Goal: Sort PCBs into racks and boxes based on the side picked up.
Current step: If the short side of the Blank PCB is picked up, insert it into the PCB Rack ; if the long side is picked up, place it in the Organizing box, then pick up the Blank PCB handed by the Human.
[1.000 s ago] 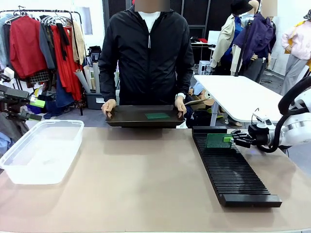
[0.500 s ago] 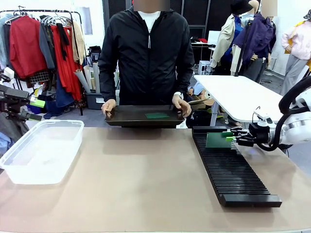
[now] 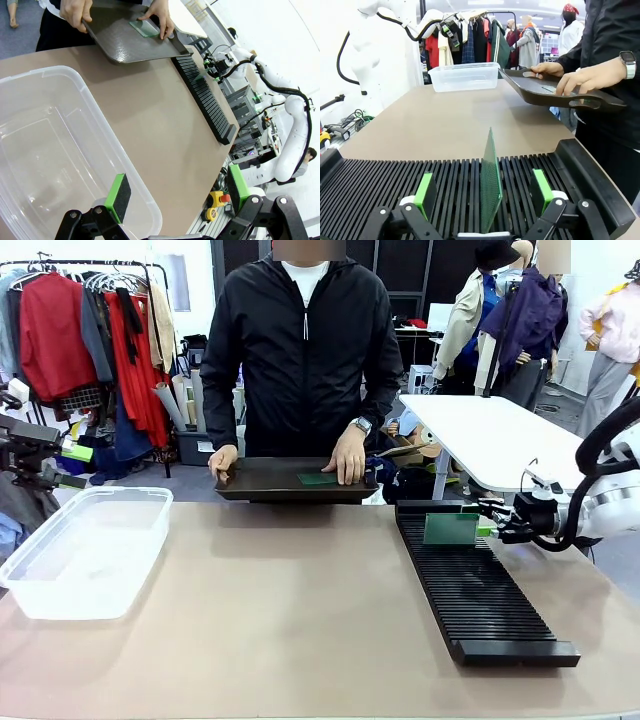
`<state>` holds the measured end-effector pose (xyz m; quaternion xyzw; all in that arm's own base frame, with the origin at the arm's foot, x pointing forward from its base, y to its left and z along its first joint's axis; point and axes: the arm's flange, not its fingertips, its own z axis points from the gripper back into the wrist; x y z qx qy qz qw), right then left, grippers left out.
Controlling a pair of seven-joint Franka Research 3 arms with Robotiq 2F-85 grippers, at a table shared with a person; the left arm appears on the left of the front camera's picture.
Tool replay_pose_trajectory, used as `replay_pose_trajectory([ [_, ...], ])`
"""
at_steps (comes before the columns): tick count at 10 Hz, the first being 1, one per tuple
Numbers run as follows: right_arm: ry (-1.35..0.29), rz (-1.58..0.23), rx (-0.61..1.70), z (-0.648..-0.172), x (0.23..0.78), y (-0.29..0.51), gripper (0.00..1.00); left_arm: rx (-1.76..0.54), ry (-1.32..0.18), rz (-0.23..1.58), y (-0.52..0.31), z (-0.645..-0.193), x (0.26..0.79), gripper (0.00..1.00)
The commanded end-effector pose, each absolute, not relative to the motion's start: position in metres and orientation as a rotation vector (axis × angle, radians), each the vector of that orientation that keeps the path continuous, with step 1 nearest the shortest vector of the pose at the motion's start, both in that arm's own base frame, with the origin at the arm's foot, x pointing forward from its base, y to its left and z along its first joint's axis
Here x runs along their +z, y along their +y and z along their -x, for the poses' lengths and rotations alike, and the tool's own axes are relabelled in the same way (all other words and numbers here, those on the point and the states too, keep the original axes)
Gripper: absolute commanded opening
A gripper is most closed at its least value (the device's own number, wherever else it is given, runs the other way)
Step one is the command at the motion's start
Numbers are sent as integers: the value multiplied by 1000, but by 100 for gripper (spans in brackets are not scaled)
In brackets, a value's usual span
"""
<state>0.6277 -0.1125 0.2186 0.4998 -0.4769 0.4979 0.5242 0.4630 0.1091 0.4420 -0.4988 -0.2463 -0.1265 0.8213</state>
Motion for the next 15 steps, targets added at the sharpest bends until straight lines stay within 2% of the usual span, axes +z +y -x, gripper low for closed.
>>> replay_pose_trajectory([
  [1,-1142,-1197,1192,-627,218,-112,100,-266,-522,1063,109,-462,444,100],
  [15,-1142,-1197,1192,-627,218,-112,100,-266,-522,1063,109,-462,444,100],
])
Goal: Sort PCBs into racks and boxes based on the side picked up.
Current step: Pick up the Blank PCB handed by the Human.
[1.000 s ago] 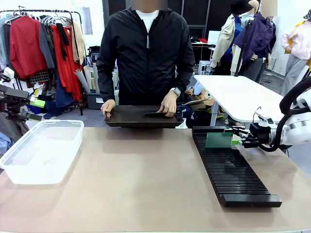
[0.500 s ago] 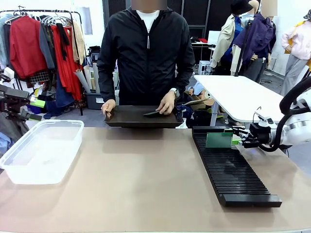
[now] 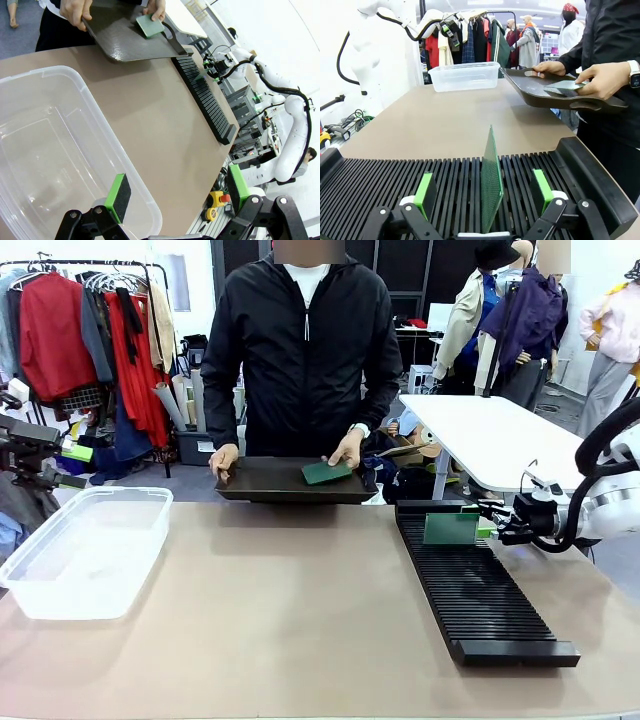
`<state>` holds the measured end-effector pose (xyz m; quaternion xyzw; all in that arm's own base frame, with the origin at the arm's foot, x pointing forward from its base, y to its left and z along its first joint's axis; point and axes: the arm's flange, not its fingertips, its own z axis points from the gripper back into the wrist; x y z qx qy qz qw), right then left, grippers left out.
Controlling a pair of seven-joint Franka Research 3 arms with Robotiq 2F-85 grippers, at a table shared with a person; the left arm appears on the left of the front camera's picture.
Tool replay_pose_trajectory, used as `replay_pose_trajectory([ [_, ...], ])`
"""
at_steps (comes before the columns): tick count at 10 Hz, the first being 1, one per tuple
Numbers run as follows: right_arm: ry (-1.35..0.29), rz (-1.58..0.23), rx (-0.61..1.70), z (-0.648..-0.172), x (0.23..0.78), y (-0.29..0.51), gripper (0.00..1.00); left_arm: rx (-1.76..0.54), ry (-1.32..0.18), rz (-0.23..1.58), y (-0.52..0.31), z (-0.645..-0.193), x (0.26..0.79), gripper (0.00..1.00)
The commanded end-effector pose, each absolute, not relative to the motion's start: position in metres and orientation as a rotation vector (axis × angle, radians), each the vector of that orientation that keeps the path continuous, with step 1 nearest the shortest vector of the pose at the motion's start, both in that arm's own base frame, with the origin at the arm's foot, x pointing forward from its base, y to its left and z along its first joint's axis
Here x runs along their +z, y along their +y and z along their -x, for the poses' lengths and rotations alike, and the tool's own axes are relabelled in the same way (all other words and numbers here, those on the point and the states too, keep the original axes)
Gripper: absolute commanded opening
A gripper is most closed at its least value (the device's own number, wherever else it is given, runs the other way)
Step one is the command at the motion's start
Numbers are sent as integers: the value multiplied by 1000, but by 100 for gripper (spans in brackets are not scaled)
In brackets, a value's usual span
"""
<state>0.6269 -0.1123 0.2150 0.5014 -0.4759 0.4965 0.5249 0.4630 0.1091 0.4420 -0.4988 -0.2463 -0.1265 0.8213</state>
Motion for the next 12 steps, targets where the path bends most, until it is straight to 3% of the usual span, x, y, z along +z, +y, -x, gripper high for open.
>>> replay_pose_trajectory([
  [1,-1142,-1197,1192,-627,218,-112,100,-266,-522,1063,109,-462,444,100],
  [4,-1139,-1200,1188,-627,215,-112,100,-266,-522,1063,109,-462,444,100],
  [7,-1122,-1303,1128,-617,267,-96,100,-266,-522,1063,109,-462,444,100],
  [12,-996,-1273,997,-565,348,-59,100,-266,-522,1063,109,-462,444,100],
])
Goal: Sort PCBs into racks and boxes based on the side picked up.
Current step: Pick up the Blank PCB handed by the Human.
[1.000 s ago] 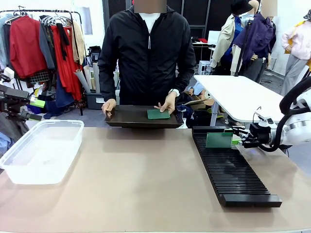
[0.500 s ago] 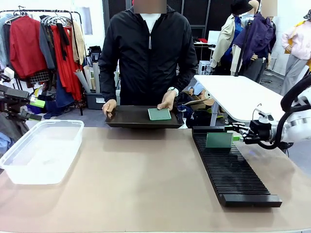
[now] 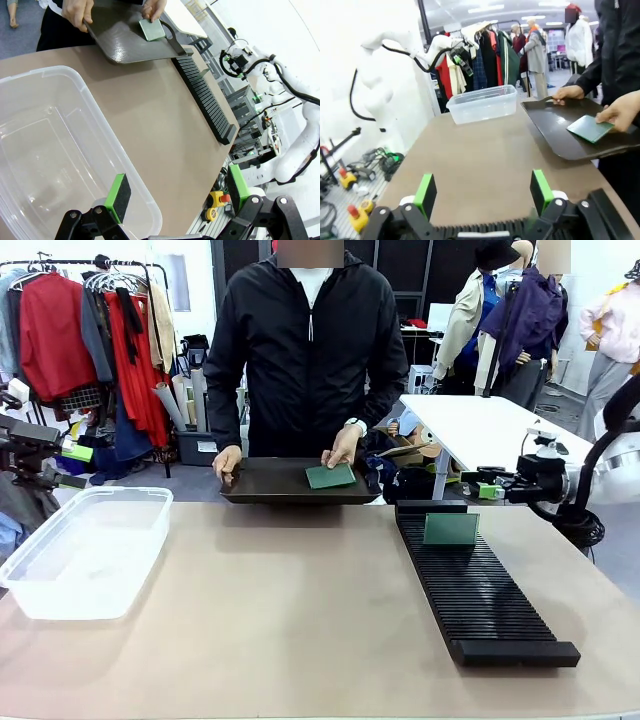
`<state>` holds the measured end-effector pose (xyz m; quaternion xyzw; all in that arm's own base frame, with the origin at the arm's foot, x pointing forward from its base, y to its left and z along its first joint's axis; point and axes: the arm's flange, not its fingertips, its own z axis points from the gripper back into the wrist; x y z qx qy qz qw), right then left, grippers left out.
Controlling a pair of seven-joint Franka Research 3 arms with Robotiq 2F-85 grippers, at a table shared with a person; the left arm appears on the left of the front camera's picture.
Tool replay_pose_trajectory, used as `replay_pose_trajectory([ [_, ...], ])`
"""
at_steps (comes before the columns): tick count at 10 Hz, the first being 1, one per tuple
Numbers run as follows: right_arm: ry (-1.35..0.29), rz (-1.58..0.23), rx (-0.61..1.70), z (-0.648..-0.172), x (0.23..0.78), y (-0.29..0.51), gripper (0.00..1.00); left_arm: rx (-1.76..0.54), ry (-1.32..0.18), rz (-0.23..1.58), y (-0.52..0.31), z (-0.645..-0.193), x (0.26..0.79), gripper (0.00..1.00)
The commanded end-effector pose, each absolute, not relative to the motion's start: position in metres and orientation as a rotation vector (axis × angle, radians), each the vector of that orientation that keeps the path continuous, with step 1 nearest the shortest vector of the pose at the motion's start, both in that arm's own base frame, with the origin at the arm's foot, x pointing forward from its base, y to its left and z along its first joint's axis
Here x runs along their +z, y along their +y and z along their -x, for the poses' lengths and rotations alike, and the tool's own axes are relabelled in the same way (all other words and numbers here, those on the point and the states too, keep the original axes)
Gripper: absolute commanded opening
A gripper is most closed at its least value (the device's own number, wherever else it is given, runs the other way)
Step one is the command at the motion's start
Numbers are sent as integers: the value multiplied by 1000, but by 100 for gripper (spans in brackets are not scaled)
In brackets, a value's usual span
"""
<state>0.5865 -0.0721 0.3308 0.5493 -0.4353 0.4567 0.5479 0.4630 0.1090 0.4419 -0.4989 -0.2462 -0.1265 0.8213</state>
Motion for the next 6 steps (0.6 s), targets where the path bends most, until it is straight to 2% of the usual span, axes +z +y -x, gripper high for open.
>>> replay_pose_trajectory([
  [1,-950,-1274,938,-550,361,-53,100,-266,-522,1063,109,-462,444,100],
  [4,-655,-1275,605,-507,390,-49,100,-266,-522,1063,109,-462,444,100],
  [6,-528,-1297,382,-490,398,-51,100,-266,-522,1063,109,-462,444,100],
])
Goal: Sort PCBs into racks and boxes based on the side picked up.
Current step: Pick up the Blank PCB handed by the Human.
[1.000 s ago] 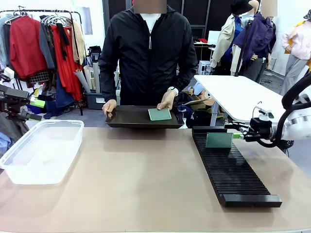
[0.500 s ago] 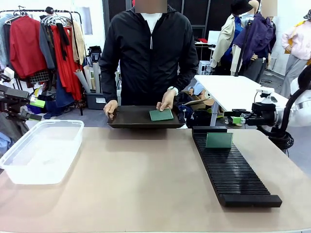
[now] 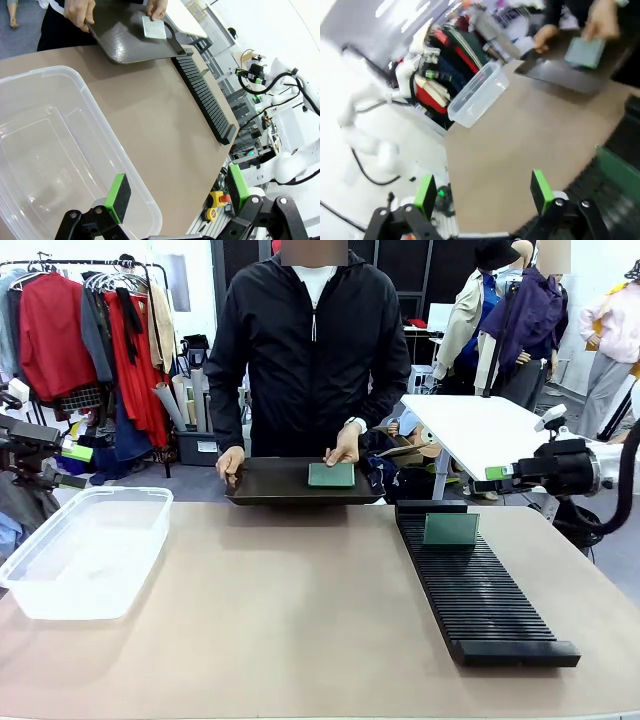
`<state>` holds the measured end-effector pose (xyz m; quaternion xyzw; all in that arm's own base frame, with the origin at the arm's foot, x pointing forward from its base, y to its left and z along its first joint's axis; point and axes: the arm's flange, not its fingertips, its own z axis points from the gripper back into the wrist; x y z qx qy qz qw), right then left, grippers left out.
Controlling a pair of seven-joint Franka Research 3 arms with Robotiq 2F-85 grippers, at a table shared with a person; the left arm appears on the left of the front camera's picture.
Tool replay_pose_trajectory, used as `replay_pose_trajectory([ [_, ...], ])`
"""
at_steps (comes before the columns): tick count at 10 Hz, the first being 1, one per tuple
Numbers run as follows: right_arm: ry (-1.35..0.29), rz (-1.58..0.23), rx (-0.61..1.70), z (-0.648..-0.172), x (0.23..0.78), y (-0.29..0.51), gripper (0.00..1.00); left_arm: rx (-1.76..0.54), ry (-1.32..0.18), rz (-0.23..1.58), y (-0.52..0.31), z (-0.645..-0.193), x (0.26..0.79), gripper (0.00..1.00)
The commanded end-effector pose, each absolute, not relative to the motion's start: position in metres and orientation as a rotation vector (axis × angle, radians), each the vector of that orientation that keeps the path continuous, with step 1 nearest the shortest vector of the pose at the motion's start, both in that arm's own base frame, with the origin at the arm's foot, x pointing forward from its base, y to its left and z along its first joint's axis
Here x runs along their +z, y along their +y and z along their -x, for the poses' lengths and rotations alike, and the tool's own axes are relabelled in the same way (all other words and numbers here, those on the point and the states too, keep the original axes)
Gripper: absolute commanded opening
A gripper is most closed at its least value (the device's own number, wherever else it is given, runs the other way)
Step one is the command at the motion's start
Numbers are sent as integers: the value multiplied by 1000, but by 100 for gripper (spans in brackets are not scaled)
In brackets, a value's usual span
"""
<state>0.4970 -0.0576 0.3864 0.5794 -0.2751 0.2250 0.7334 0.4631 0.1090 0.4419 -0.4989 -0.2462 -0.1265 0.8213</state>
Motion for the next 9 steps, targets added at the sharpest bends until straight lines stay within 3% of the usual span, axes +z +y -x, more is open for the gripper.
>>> replay_pose_trajectory([
  [1,-514,-1289,319,-484,400,-49,100,-266,-522,1063,109,-462,444,100],
  [4,-489,-1314,210,-466,400,-39,100,-266,-522,1063,109,-462,444,100],
  [9,-469,-1298,281,-478,392,-53,100,-266,-522,1063,109,-462,444,100],
])
